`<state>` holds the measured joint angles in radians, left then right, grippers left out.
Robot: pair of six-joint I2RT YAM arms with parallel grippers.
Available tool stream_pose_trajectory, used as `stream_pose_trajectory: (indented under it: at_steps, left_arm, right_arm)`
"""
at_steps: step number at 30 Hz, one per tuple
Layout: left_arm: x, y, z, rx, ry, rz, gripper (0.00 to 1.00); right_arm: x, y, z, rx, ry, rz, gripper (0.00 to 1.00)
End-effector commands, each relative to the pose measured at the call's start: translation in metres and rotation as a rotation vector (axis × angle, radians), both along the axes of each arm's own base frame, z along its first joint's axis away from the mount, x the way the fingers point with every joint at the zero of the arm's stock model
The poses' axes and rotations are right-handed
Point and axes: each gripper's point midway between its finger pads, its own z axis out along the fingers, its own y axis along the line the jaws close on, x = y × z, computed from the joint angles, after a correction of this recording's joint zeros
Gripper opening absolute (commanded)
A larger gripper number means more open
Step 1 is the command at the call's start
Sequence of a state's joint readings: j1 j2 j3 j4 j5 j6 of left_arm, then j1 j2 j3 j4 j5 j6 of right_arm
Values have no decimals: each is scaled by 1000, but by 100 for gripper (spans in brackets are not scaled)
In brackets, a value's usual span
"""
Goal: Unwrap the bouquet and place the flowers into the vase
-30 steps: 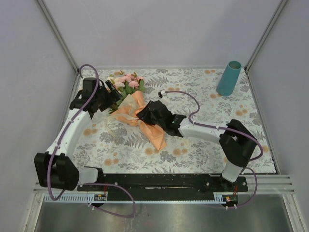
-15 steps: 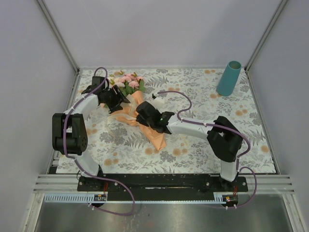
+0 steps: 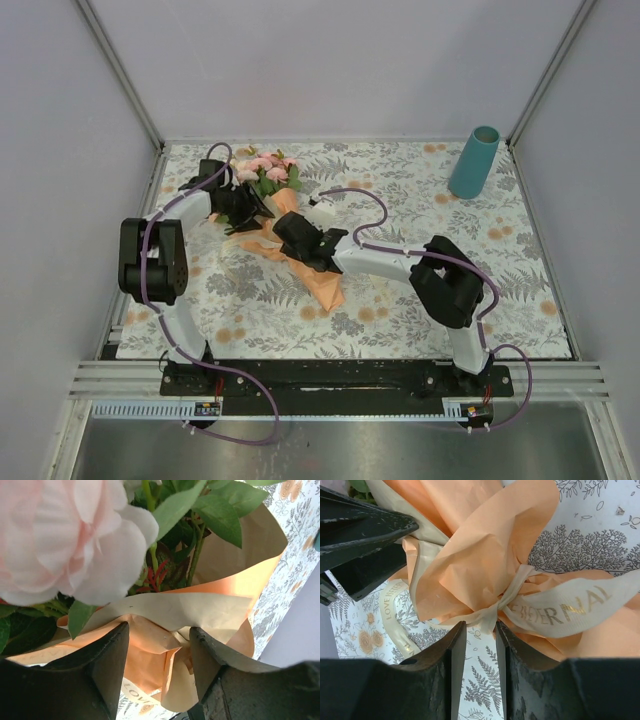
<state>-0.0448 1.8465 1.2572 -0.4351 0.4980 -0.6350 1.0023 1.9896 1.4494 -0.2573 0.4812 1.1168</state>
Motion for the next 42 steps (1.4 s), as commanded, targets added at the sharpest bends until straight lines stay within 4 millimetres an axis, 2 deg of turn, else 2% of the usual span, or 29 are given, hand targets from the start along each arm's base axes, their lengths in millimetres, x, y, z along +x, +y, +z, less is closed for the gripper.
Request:
stream_pose_trajectory:
  at_steps: [1,7,17,24,28,31,34,36,40,42]
  left_arm:
    - [13,-2,5,-4,-38,-30,55]
    - [13,6,-8,48,-10,-24,55]
    - [9,13,-13,92,2,-24,55]
    - [10,13,-16,97,6,-22,55]
    - [9,13,-18,96,14,-23,55]
    - [9,14,-19,101,14,-20,55]
    - [9,16,-19,113,10,-17,55]
    - [9,18,-23,129,23,-13,55]
    - [7,21,-33,150,54,-17,55]
    - [7,22,-36,151,65,-20,55]
  right_arm:
    - [12,5,10,-27,-42,-48,39]
    - [16,-3,5,-32,-56,-103,37]
    - [16,-5,0,-23,-48,-129,35]
    - [14,-5,-7,-15,-32,-134,27]
    - [13,-6,-13,-13,-20,-146,27]
    - [13,-5,-14,-11,-19,-146,21]
    - [15,-6,-8,-17,-35,-139,9]
    - [17,-5,4,-13,-60,-123,0]
    - [18,-6,37,13,-127,-85,0]
    - [16,-4,48,44,-147,-59,0]
